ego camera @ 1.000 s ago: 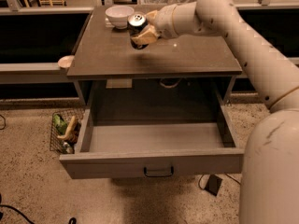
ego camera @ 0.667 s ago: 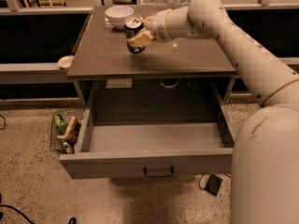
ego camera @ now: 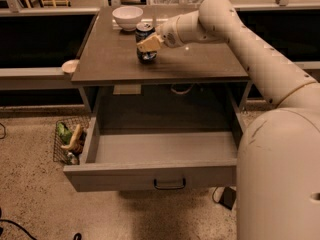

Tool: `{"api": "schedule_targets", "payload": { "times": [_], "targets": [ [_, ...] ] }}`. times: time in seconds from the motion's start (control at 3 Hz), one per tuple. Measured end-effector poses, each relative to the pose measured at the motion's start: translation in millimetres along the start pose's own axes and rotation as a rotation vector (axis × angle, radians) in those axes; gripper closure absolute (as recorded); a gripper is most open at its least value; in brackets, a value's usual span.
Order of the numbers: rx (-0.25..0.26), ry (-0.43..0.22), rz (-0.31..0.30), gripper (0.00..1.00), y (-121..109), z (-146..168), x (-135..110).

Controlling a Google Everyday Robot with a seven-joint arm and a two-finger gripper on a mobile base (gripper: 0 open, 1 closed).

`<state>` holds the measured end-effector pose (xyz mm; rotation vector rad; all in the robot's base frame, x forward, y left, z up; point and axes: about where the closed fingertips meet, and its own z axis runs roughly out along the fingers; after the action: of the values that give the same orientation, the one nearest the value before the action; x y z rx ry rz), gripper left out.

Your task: Pick pepsi can from top drawer and place on counter

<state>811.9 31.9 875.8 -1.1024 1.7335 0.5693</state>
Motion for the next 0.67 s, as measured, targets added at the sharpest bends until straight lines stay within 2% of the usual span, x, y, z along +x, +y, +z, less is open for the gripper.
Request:
{"api": "schedule_targets", "payload": {
  "times": [0.33, 0.67],
  "targets": [
    [-0.005, 0.002, 0.071, 0.62, -2.8, 2.2, 9.1],
    [-0.011, 0.004, 0.115, 0.39, -4.4, 2.4, 15.6]
  ]
}}
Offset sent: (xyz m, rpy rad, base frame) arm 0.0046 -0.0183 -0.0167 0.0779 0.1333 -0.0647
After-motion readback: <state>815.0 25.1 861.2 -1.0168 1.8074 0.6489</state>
